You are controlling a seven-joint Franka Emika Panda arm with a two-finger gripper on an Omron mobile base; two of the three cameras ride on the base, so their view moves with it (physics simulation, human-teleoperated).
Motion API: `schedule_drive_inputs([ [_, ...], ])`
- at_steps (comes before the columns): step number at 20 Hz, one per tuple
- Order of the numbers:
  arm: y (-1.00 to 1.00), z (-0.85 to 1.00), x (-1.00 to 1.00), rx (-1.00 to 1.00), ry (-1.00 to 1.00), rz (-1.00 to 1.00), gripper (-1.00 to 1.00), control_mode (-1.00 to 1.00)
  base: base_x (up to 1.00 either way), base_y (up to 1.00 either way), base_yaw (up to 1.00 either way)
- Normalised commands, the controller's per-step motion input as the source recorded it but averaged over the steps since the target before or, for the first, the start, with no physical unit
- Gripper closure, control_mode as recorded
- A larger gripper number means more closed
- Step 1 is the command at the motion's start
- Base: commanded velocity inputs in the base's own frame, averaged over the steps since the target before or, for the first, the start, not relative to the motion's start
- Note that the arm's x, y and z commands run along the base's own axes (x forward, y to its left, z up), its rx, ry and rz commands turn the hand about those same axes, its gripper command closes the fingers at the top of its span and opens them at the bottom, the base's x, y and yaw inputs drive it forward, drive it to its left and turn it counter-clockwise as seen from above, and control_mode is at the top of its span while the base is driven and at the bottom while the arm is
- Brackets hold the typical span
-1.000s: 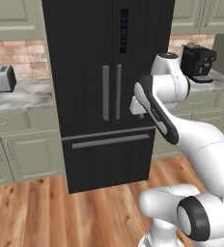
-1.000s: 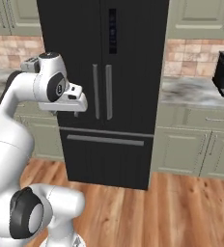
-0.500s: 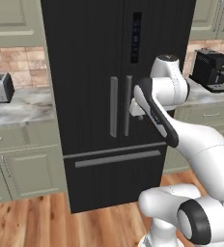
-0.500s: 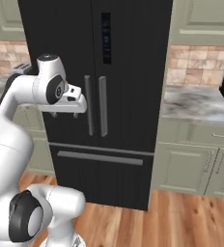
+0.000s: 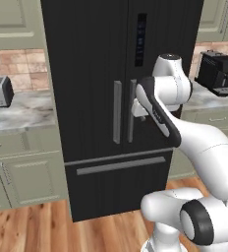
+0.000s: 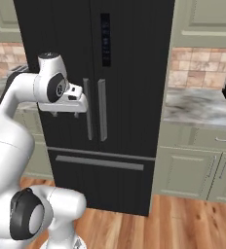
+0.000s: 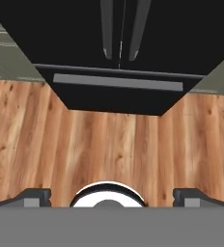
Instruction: Retrieve the chicken drumstick from the fridge and place it on the saucepan with marinade on the stove.
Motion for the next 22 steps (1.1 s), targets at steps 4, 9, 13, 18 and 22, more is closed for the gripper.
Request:
schedule_drive_inputs([
  [4,-0.02,-0.01,0.00,0.00,-0.05,0.01,-1.00,-1.00,0.00,0.00,0.00],
  [9,-0.22,-0.13,0.00,0.01,-0.19,0.05,-1.00,-1.00,0.00,0.00,0.00],
  [13,-0.25,-0.14,0.00,0.01,-0.21,0.05,-1.00,-1.00,0.00,0.00,0.00],
  [18,-0.13,-0.11,0.00,0.00,-0.17,0.04,-1.00,-1.00,0.00,0.00,0.00],
  [22,-0.01,-0.01,0.00,0.00,-0.10,0.02,-1.00,-1.00,0.00,0.00,0.00],
])
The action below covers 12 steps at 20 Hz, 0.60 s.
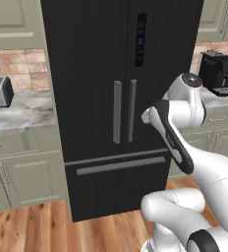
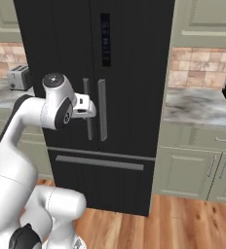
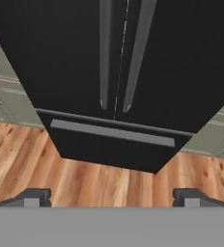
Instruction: Retrieve the chicken drumstick from the fridge and place it on the saucepan with marinade on the stove.
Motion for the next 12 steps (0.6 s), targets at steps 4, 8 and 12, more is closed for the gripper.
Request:
schedule_drive_inputs([
  [4,-0.11,-0.03,0.00,0.00,-0.07,0.04,-1.00,-1.00,0.00,0.00,0.00],
  [8,-0.13,0.00,0.00,0.00,-0.05,0.05,-1.00,-1.00,0.00,0.00,0.00],
  [12,-0.15,-0.07,0.01,0.00,-0.08,0.04,-1.00,-1.00,0.00,0.00,0.00],
])
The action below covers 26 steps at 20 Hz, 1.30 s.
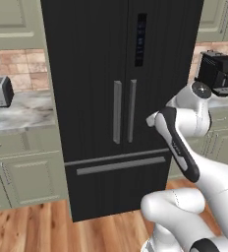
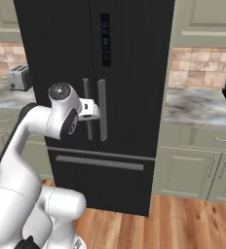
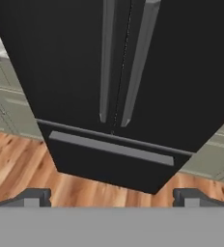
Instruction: Retrieve the chicken drumstick from the fridge and place it on the saucepan with marinade on the stove.
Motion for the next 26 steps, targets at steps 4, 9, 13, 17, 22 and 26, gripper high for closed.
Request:
schedule_drive_inputs([
  [4,-0.18,-0.10,0.20,0.00,-0.14,0.01,-1.00,-1.00,0.00,0.00,0.00],
  [9,0.00,0.00,0.31,0.00,-0.14,0.00,-1.00,-1.00,0.00,0.00,0.00],
  [13,0.00,0.04,0.31,0.00,-0.14,0.00,-1.00,-1.00,0.00,0.00,0.00],
  [17,0.00,0.07,0.35,0.00,-0.13,0.00,-1.00,-1.00,0.00,0.00,0.00],
  [22,0.00,0.02,0.33,0.00,-0.12,0.00,-1.00,-1.00,0.00,0.00,0.00],
  [26,0.00,0.00,0.34,0.00,-0.12,0.00,-1.00,-1.00,0.00,0.00,0.00],
])
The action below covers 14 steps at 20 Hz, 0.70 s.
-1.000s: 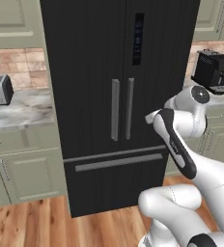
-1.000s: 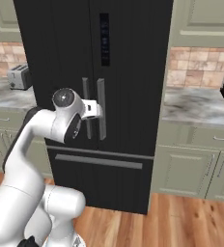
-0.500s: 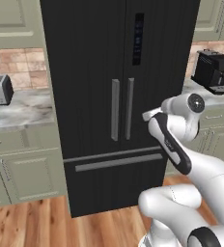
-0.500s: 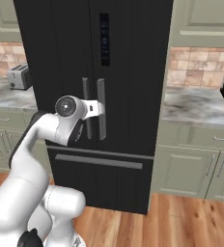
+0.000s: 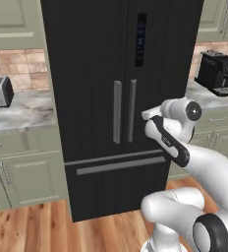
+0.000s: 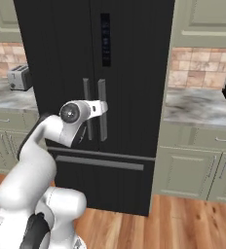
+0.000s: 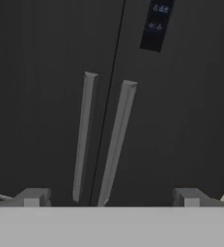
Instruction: Retrieve the chicken drumstick from the fridge and place it on the saucepan with marinade on the stove.
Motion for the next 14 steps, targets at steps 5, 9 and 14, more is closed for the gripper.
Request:
schedule_drive_inputs([
  [5,0.00,0.00,0.28,0.00,-0.12,0.00,-1.00,-1.00,0.00,0.00,0.00],
  [9,0.00,0.05,0.19,0.00,-0.08,0.00,-1.00,-1.00,0.00,0.00,0.00],
  [14,0.00,0.17,0.06,0.00,-0.01,0.00,-1.00,-1.00,0.00,0.00,0.00],
])
